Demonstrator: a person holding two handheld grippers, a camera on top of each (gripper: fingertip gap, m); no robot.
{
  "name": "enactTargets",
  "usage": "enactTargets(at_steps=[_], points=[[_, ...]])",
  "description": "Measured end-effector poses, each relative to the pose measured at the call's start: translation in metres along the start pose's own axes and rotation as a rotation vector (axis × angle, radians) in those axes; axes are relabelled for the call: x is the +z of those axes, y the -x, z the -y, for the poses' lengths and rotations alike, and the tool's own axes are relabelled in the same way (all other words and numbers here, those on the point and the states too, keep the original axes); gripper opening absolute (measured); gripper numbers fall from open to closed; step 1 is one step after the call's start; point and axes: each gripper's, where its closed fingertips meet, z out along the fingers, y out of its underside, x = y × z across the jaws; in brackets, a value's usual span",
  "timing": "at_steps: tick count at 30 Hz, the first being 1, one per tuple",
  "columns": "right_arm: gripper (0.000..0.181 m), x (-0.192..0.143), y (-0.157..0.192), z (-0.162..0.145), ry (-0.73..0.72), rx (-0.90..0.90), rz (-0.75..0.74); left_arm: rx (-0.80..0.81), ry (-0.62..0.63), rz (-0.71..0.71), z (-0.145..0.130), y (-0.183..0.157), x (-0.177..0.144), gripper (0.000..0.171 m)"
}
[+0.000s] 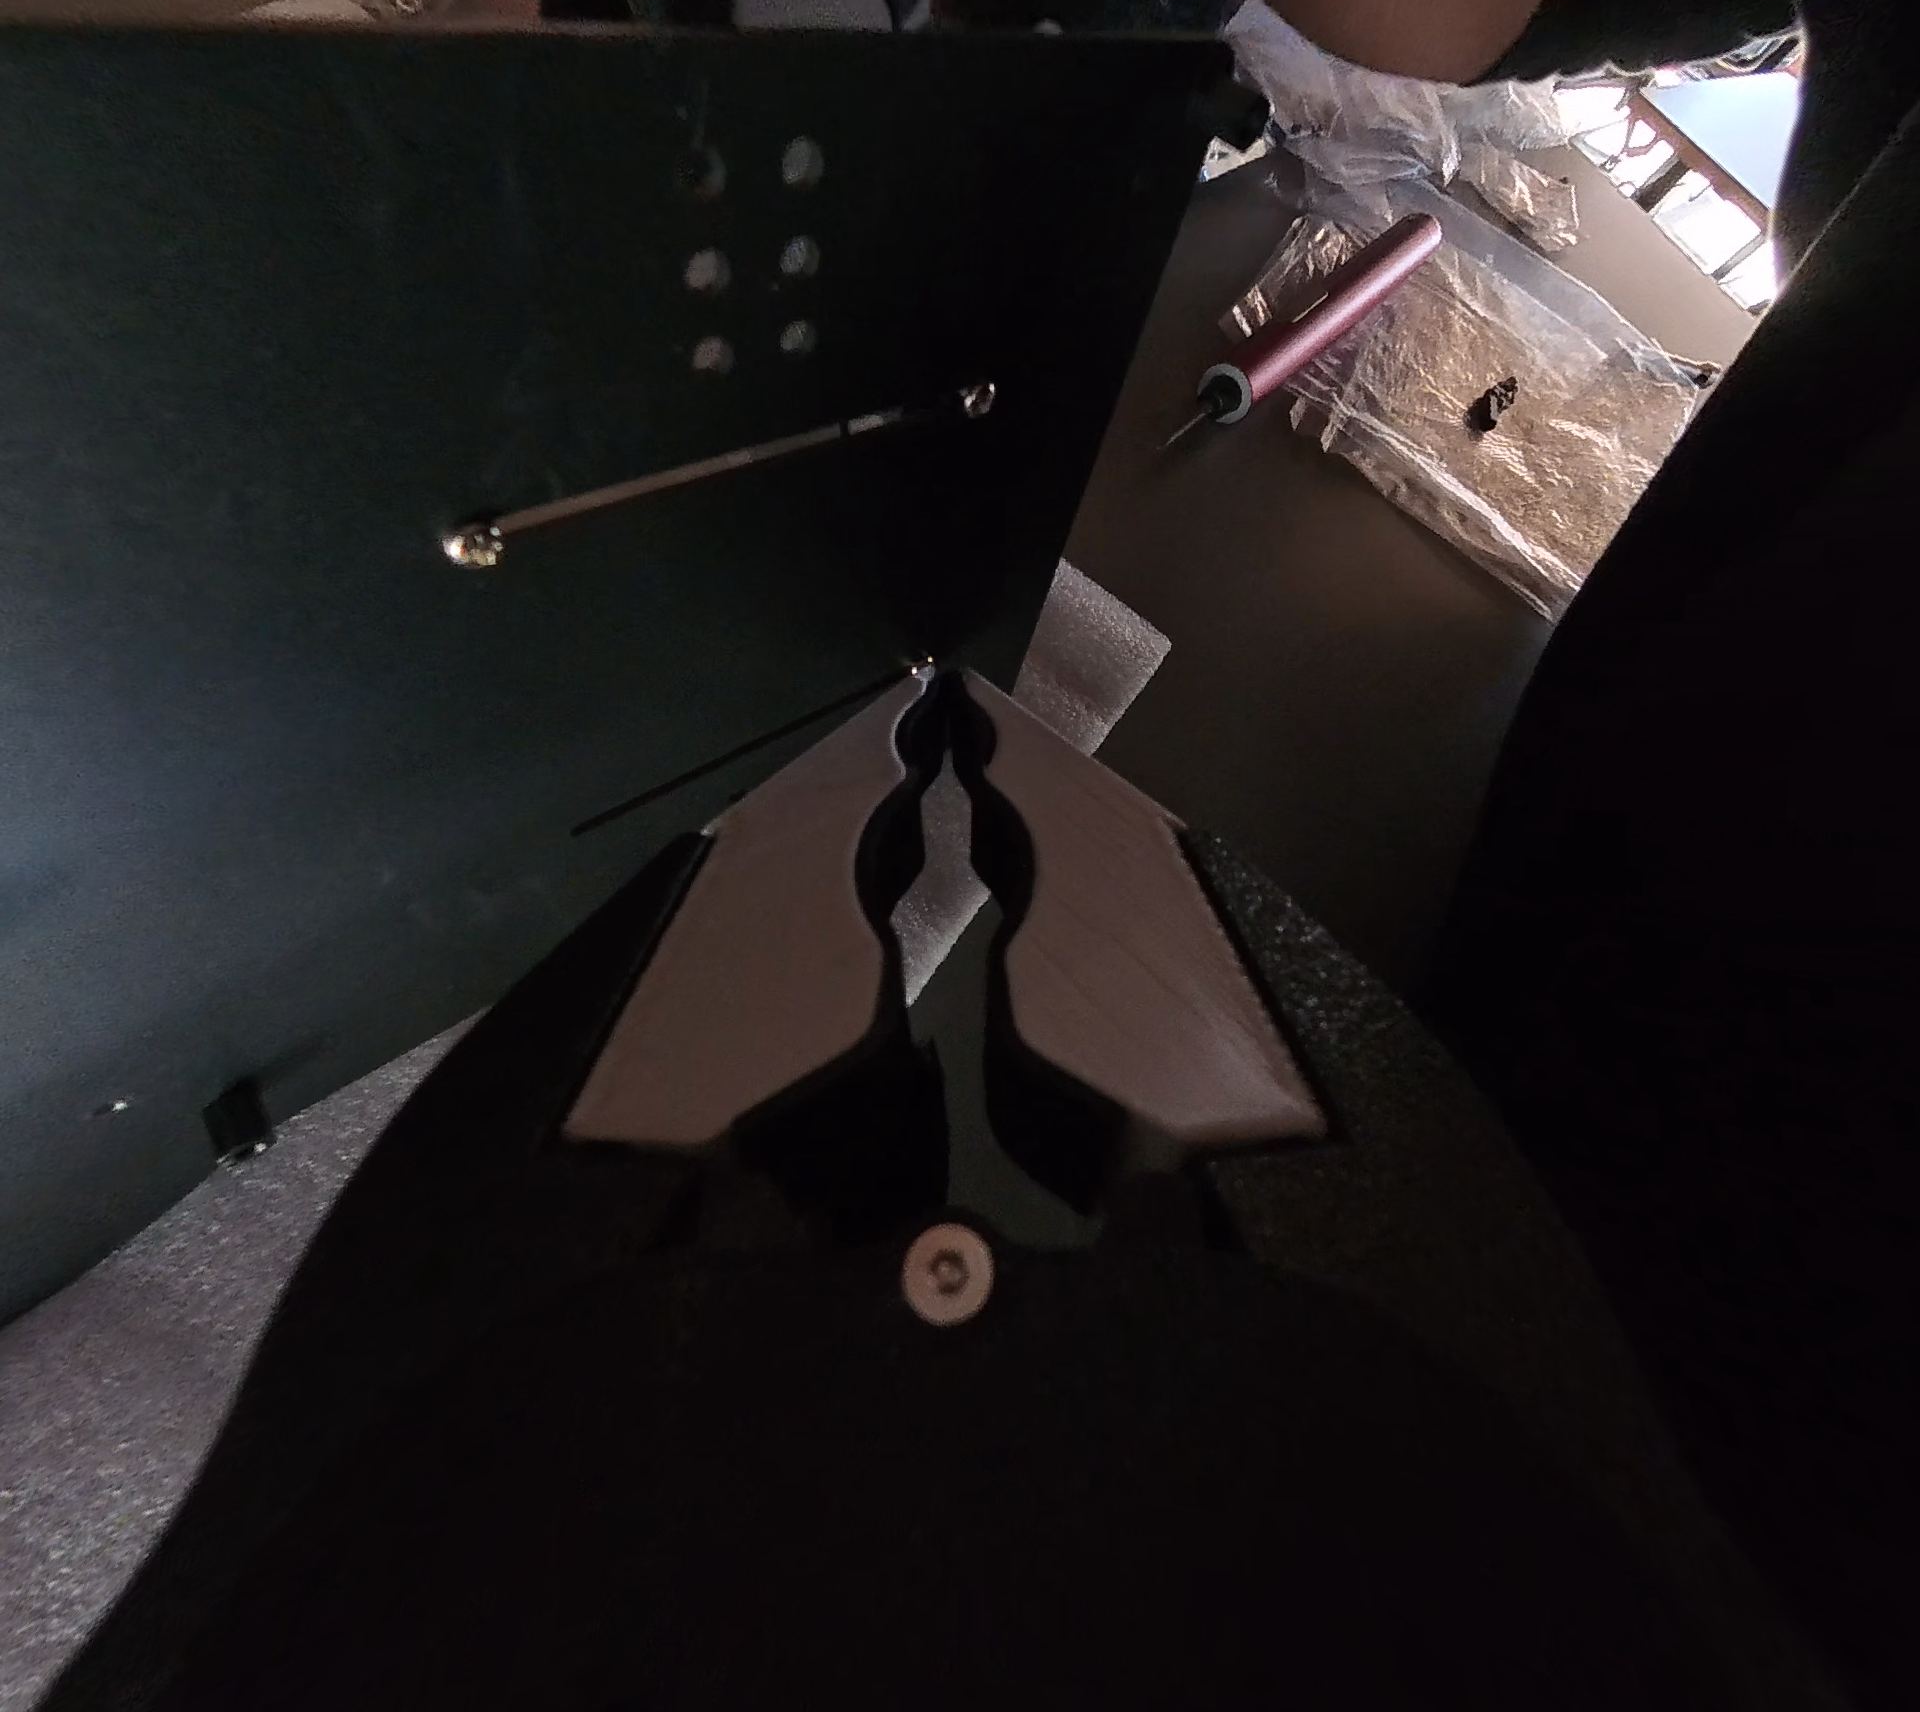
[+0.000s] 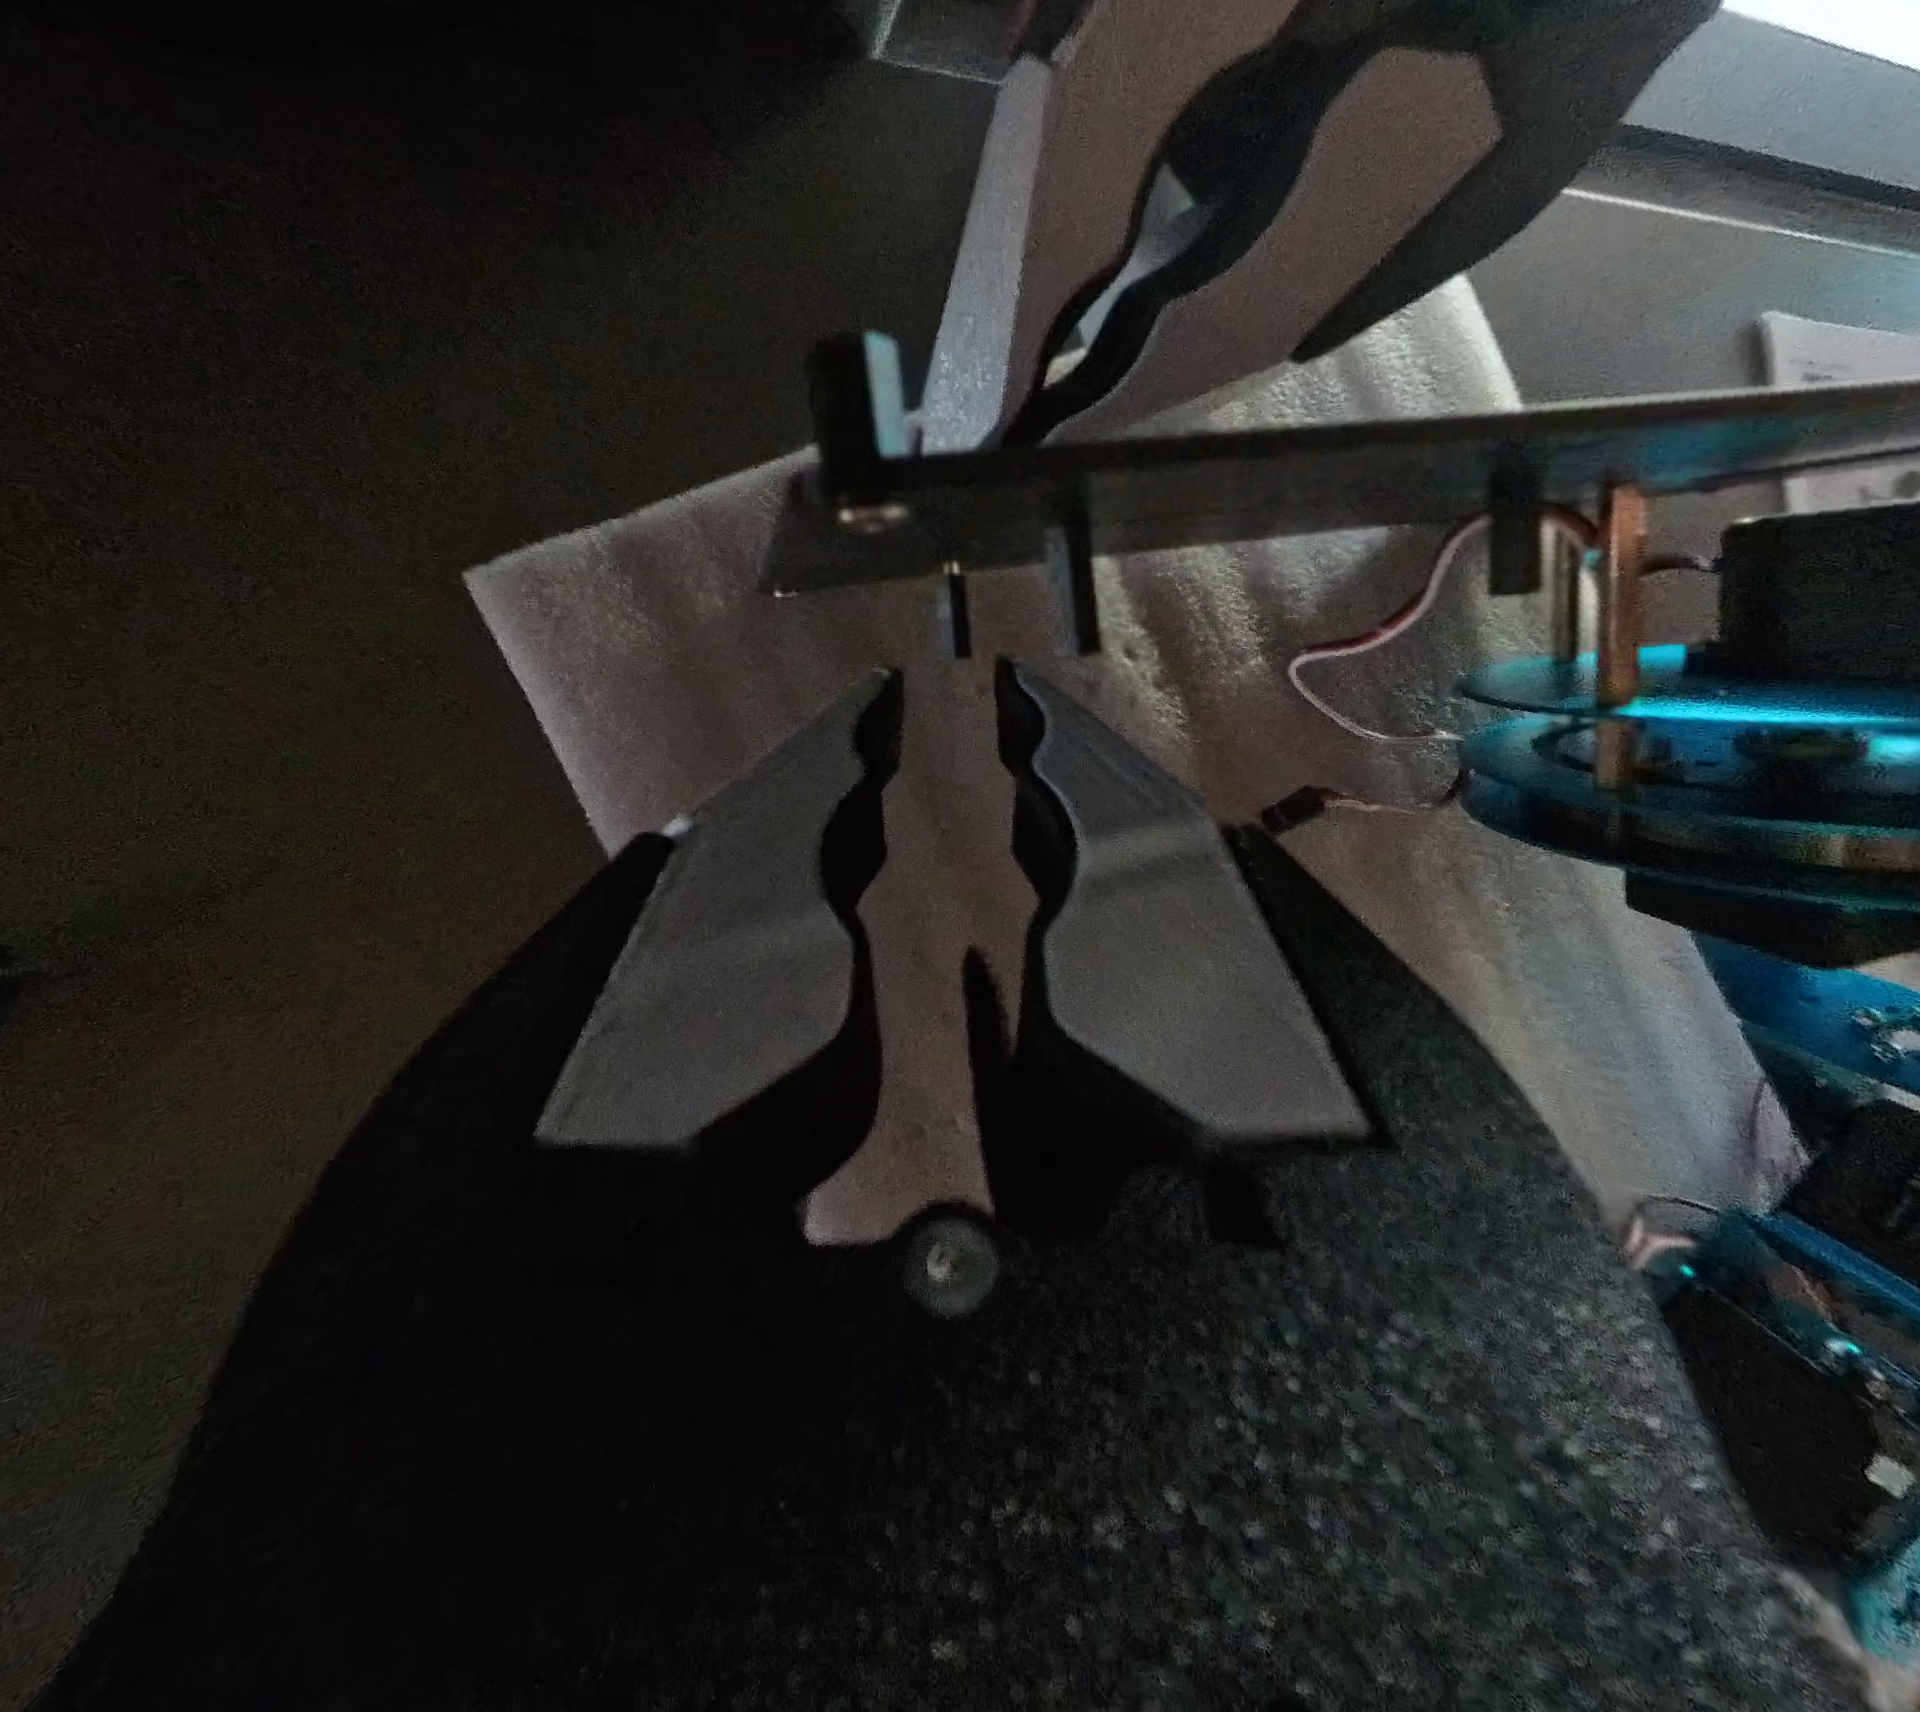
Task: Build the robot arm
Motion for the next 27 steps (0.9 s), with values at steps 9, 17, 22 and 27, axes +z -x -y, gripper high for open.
enactTargets(at_steps=[9, 17, 22, 27], points=[[0.017, -0.002, 0.000, 0.006, -0.003, -0.032, 0.006, -0.002, -0.004, -0.008, 0.000, 0.000, 0.001, 0.000], [0.016, -0.005, -0.006, -0.003, -0.003, -0.028, 0.005, -0.013, -0.011, -0.007, 0.001, 0.001, 0.001, 0.000], [0.017, 0.011, 0.004, 0.006, -0.049, -0.024, 0.061, -0.034, -0.022, -0.006, 0.002, 0.001, 0.002, 0.000], [0.024, 0.003, -0.008, 0.004, -0.128, 0.063, 0.000, -0.041, -0.027, 0.007, 0.002, 0.001, 0.002, 0.000]])
